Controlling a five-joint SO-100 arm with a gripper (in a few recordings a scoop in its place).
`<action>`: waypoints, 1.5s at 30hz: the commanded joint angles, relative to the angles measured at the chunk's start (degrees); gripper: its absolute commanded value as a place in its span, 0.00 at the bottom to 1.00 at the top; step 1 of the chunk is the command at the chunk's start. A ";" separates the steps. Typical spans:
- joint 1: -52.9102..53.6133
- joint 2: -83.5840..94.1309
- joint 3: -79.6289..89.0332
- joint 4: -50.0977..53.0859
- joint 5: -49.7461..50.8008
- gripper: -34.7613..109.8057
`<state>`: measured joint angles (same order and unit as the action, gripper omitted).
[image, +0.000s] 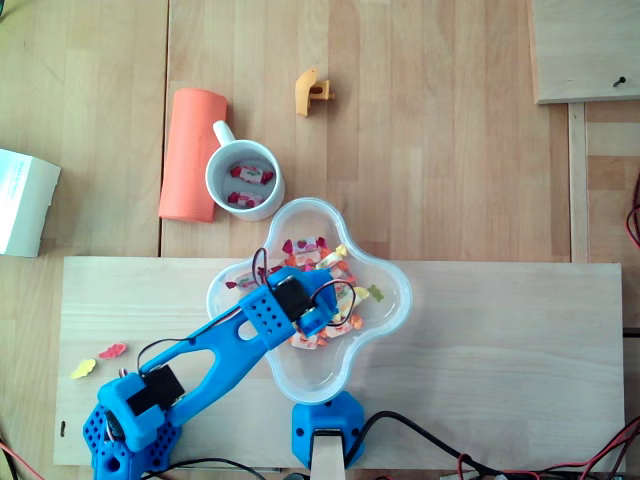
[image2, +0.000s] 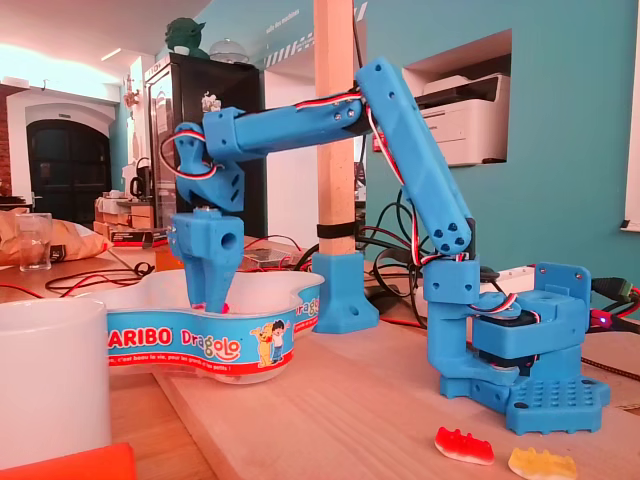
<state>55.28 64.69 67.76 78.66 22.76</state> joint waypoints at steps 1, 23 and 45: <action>0.70 6.59 -2.55 0.88 0.53 0.27; -8.26 24.08 -1.76 0.88 0.53 0.27; -28.56 24.79 -2.20 -0.18 0.53 0.27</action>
<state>26.98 88.42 67.68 78.66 22.76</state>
